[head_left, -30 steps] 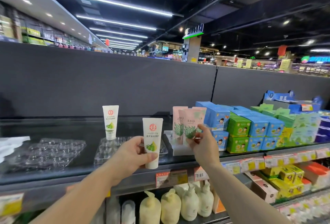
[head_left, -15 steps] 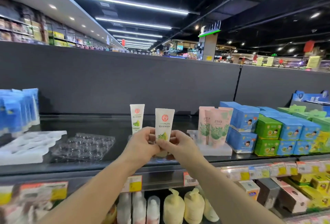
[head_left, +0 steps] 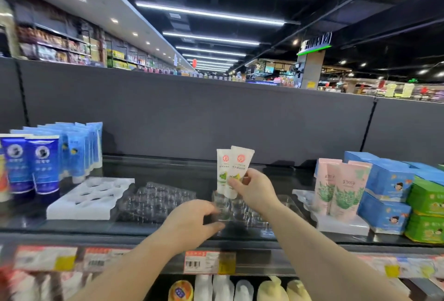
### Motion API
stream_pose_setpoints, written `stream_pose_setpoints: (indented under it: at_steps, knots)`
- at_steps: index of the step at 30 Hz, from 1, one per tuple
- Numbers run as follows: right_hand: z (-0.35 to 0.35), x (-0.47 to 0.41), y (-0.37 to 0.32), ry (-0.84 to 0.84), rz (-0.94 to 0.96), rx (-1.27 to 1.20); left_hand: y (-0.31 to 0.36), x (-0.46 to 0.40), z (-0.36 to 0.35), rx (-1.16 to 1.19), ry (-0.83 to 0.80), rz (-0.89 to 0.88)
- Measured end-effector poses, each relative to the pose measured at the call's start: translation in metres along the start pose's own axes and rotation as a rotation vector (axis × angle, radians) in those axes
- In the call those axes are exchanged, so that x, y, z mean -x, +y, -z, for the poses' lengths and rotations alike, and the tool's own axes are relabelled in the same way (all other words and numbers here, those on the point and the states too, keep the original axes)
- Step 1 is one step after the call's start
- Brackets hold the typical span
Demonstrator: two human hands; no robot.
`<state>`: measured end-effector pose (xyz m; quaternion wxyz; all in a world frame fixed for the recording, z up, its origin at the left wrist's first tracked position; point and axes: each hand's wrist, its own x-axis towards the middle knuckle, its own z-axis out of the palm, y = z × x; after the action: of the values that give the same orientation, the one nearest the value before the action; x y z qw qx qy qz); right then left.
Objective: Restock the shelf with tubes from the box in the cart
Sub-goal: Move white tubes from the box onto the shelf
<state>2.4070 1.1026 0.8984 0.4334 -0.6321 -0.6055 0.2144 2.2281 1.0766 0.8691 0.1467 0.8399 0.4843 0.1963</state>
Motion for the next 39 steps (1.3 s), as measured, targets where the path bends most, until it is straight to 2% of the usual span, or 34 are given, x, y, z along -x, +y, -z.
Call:
stream_pose_setpoints:
  at_steps: [11, 27, 33, 39]
  knots:
    - [-0.034, -0.019, 0.008, 0.046, 0.014, 0.085, -0.008, -0.006, -0.011, -0.051, 0.09, -0.058]
    - [-0.04, -0.03, 0.016, -0.034, 0.034, 0.311, -0.008, -0.004, -0.014, -0.056, 0.144, -0.086]
    - [-0.031, -0.024, 0.013, -0.053, 0.009, 0.273, -0.007, -0.004, -0.014, -0.088, 0.15, -0.076]
    - [0.002, -0.002, 0.026, 0.027, -0.014, 0.222, 0.0, -0.002, -0.012, -0.107, 0.128, -0.044]
